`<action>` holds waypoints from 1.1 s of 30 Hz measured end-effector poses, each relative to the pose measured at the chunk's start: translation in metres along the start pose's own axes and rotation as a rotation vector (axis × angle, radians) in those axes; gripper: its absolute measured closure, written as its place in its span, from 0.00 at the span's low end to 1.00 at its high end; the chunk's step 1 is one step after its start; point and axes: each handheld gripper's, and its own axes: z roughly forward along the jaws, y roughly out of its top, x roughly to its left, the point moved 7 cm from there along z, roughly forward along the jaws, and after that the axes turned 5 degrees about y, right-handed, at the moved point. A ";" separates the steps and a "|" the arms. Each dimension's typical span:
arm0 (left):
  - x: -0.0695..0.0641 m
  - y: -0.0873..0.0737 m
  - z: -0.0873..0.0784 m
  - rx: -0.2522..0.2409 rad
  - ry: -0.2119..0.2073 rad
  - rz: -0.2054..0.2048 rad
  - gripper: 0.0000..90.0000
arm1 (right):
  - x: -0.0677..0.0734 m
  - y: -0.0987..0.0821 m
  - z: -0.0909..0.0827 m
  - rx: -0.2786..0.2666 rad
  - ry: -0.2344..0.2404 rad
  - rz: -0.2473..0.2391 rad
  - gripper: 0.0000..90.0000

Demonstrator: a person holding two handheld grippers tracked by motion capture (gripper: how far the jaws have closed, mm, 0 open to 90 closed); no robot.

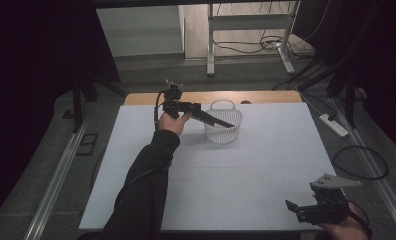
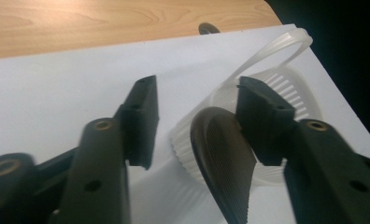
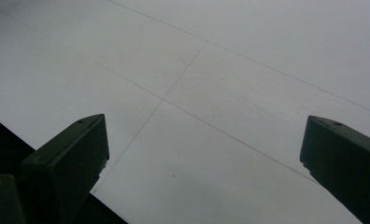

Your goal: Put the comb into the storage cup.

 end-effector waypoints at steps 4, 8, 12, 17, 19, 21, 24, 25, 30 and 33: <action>0.001 0.001 -0.003 -0.017 0.012 0.016 0.44 | 0.000 0.000 0.000 0.000 0.000 0.000 0.02; 0.002 0.001 -0.006 -0.030 0.019 0.025 0.36 | 0.000 0.000 0.000 0.002 -0.002 -0.001 0.02; 0.002 0.001 -0.008 -0.036 0.031 0.051 0.29 | 0.000 0.000 0.000 0.001 -0.002 -0.003 0.02; 0.000 0.002 -0.012 -0.044 0.049 0.094 0.21 | 0.000 0.000 0.000 0.000 -0.002 -0.001 0.02; -0.001 0.002 -0.013 -0.045 0.055 0.110 0.17 | 0.000 0.000 0.000 -0.002 -0.001 0.002 0.02; -0.002 0.002 -0.014 -0.042 0.046 0.126 0.13 | 0.000 0.000 0.000 -0.003 -0.001 0.002 0.02; -0.003 0.002 -0.017 -0.039 0.035 0.146 0.09 | 0.000 0.000 0.000 -0.003 -0.001 0.001 0.02; -0.004 0.002 -0.018 -0.038 0.027 0.154 0.08 | 0.000 0.000 0.000 -0.003 -0.001 0.001 0.02; -0.005 0.002 -0.023 -0.035 0.046 0.202 0.05 | 0.000 0.000 0.000 -0.002 -0.002 0.000 0.02; -0.004 0.001 -0.027 -0.039 0.063 0.243 0.03 | 0.000 0.000 0.000 -0.003 -0.002 0.001 0.01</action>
